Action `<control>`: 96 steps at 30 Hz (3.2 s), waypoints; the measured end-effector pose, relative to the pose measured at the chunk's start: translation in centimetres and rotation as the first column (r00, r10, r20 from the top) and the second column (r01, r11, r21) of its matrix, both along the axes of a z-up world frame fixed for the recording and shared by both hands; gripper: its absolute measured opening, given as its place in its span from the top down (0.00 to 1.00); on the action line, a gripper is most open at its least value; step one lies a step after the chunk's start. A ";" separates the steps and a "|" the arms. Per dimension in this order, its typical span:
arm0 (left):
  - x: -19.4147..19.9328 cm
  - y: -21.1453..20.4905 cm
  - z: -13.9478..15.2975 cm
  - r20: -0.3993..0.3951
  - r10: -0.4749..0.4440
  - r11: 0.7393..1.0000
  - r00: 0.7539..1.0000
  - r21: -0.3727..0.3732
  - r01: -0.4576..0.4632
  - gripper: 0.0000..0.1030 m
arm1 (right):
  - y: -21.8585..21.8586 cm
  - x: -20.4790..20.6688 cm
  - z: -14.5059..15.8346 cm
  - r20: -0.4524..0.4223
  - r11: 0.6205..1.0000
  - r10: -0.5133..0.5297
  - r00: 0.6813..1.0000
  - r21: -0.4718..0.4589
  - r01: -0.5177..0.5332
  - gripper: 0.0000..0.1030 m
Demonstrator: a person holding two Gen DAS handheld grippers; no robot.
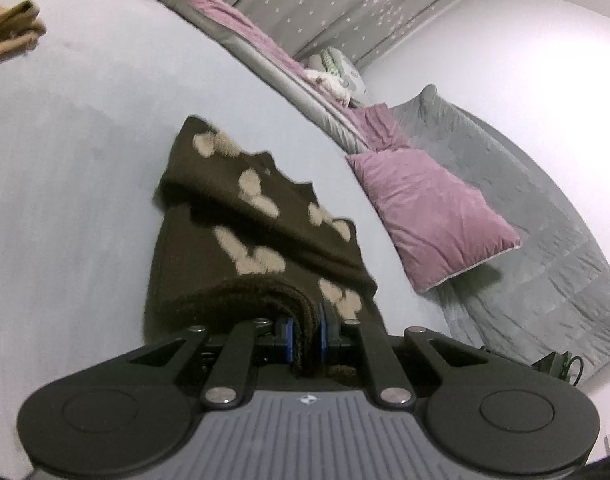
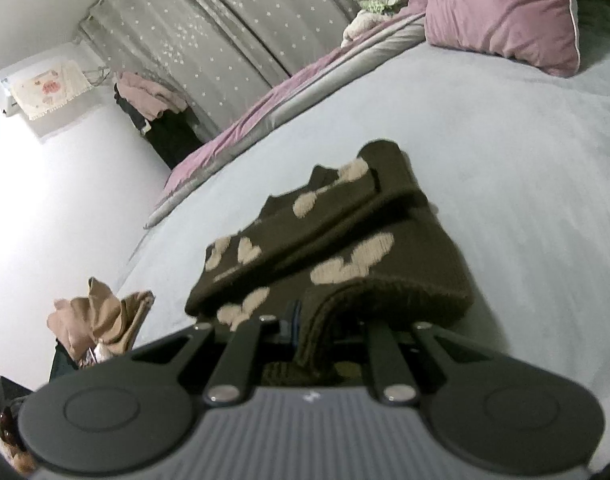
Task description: Fold clothes
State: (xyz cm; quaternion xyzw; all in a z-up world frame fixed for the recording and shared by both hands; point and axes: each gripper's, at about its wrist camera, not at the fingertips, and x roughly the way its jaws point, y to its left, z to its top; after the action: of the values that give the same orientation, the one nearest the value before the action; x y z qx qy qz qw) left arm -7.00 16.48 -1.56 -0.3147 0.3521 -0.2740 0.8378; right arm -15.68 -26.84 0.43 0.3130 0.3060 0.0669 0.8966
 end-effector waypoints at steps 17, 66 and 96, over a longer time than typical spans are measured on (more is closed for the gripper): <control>7.9 -1.9 2.3 0.092 0.033 0.999 0.995 0.025 -0.036 0.90 | -0.6 7.8 2.0 0.056 0.998 -0.041 0.998 -0.039 0.043 0.90; 22.0 -4.3 -5.6 0.125 0.247 0.961 0.961 0.096 -0.260 0.49 | -4.3 25.8 -6.5 0.073 0.991 -0.119 0.990 0.077 0.113 0.24; 15.3 -12.3 -7.5 0.326 -0.003 0.840 0.945 0.513 -0.174 0.41 | 9.1 21.0 -6.9 0.043 0.851 0.087 0.995 -0.523 -0.051 0.08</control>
State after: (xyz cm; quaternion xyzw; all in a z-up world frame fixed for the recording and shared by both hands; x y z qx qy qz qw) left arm 8.25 4.15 -9.07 -0.0364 0.2620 -0.1732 0.9487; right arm 5.30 -17.79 -6.52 0.0453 0.2942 0.0239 0.9544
